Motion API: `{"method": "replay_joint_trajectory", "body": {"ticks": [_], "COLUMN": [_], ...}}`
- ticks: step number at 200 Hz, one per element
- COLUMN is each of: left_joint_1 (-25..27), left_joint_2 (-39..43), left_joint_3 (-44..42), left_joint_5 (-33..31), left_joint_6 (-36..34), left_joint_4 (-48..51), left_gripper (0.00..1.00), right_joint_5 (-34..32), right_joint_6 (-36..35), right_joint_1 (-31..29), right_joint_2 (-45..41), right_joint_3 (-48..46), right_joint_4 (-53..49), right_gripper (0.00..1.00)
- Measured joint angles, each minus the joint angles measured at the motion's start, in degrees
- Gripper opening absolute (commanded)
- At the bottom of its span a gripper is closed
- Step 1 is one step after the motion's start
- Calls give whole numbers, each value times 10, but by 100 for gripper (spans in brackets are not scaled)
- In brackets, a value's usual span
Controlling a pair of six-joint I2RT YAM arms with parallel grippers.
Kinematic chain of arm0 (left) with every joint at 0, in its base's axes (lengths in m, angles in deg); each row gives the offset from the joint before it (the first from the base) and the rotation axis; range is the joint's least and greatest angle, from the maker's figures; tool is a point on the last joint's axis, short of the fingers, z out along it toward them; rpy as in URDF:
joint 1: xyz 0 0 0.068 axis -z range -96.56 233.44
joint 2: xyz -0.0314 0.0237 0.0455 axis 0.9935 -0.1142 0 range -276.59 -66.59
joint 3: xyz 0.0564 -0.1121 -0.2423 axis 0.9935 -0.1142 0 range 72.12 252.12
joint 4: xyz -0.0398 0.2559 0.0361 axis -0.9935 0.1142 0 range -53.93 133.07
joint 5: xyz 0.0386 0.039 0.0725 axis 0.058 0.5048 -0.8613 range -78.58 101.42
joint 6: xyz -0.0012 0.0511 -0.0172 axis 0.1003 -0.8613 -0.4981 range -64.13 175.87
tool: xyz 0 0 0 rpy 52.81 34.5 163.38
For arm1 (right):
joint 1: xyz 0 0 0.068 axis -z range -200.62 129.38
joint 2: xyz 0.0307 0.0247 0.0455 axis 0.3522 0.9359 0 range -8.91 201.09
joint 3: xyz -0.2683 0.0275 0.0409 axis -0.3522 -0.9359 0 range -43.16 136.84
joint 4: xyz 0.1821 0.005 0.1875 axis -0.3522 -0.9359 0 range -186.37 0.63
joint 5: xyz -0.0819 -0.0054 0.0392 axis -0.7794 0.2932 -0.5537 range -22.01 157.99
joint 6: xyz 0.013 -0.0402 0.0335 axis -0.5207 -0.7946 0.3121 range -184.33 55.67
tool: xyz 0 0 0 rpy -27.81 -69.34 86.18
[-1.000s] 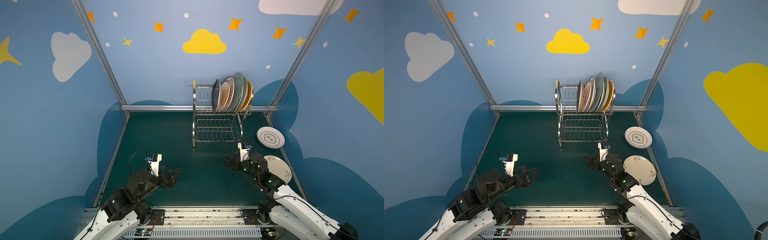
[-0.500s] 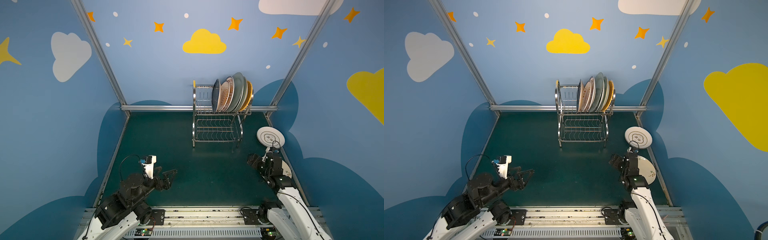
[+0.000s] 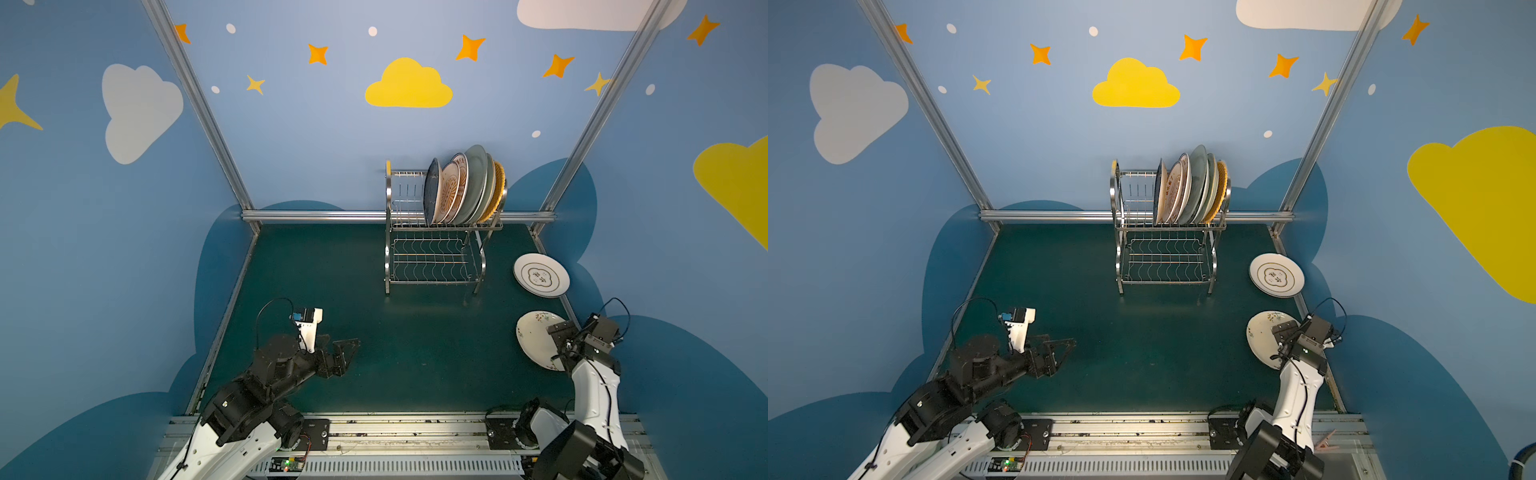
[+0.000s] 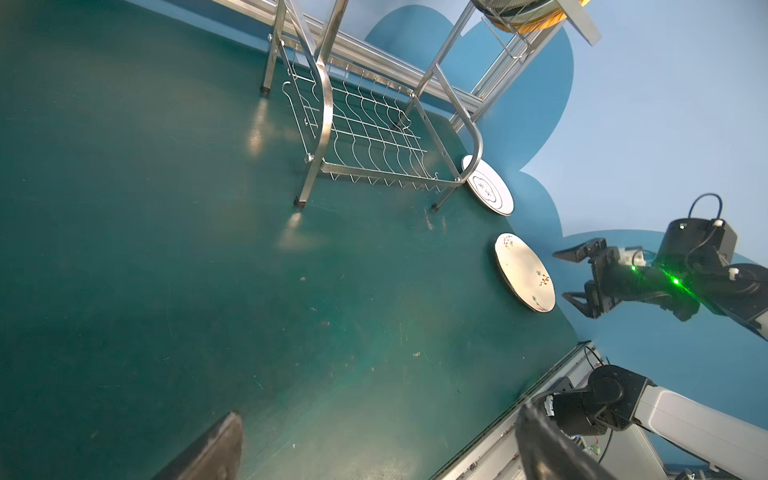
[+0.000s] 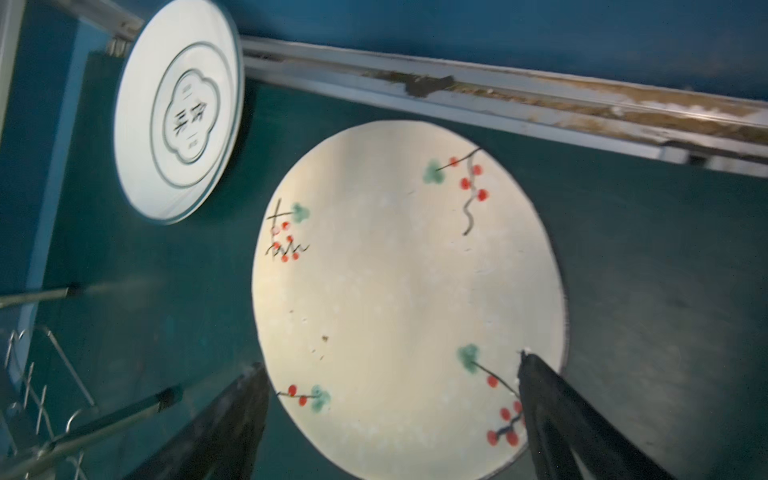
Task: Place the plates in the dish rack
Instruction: 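Reach the right gripper to the floral white plate and grip its rim, then slide the floral white plate across the table toward the left gripper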
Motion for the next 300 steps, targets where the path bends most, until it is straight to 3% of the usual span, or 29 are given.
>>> {"method": "replay_joint_trajectory", "body": {"ticks": [51, 136, 176, 193, 263, 300], "left_joint_1": [-3, -5, -5, -5, -6, -7], "left_joint_2": [-16, -13, -10, -8, 3, 6], "left_joint_3": [0, 0, 0, 0, 0, 0], "left_joint_5": [15, 16, 16, 16, 15, 14], "left_joint_6": [0, 0, 1, 1, 2, 2], "left_joint_4": [-2, -2, -2, -2, -2, -2], "left_gripper": [100, 100, 100, 100, 100, 100], "right_joint_5": [-9, 63, 124, 143, 184, 193], "right_joint_6": [18, 29, 45, 50, 70, 87], "right_joint_1": [67, 85, 85, 85, 86, 87], "right_joint_2": [-28, -9, -6, -6, -9, -33], "right_joint_3": [-22, -76, -109, -123, -158, -161], "right_joint_4": [-23, 25, 67, 86, 132, 148], "right_gripper": [88, 80, 63, 60, 17, 1]}}
